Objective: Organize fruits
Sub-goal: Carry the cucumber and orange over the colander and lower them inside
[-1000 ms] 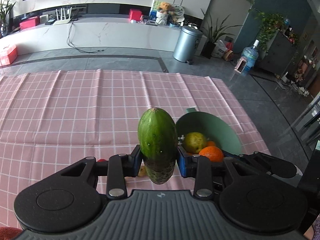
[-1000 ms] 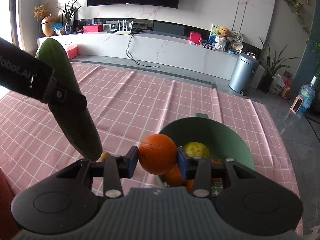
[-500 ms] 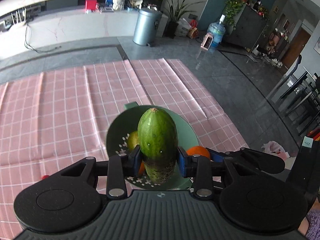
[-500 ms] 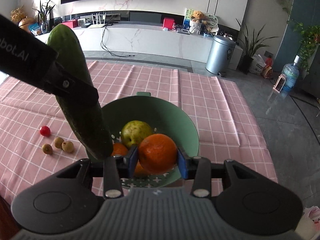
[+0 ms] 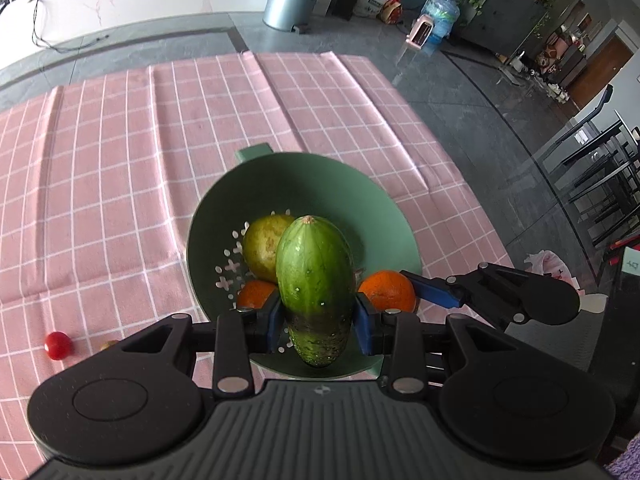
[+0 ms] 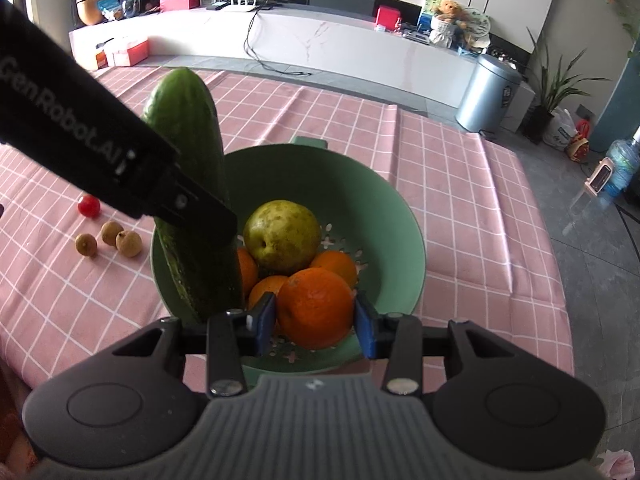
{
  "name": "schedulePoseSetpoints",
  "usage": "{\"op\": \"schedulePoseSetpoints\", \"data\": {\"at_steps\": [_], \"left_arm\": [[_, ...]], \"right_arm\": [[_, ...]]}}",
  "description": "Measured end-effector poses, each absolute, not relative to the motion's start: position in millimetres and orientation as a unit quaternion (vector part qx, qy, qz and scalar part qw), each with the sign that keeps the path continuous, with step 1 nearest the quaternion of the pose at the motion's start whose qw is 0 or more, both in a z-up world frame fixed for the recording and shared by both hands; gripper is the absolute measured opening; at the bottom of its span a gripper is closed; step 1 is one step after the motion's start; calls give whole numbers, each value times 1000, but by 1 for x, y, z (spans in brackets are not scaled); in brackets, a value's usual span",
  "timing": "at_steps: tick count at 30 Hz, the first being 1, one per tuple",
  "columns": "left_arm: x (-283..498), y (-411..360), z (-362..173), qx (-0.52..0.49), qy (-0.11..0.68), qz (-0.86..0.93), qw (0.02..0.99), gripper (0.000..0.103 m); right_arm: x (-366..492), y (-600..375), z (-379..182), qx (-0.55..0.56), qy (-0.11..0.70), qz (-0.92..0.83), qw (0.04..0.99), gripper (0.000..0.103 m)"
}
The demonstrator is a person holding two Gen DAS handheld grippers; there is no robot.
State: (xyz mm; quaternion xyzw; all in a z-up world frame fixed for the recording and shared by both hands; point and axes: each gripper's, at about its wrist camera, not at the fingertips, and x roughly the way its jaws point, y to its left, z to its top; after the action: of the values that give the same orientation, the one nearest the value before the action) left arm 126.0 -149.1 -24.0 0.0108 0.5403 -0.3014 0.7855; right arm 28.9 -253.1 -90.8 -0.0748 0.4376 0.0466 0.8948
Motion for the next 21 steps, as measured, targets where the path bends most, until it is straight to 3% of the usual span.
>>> {"op": "schedulePoseSetpoints", "data": {"at_steps": [21], "left_arm": [[151, -150, -58, -3, 558, -266, 786, 47]], "right_arm": [[47, -248, -119, -102, 475, 45, 873, 39]]}}
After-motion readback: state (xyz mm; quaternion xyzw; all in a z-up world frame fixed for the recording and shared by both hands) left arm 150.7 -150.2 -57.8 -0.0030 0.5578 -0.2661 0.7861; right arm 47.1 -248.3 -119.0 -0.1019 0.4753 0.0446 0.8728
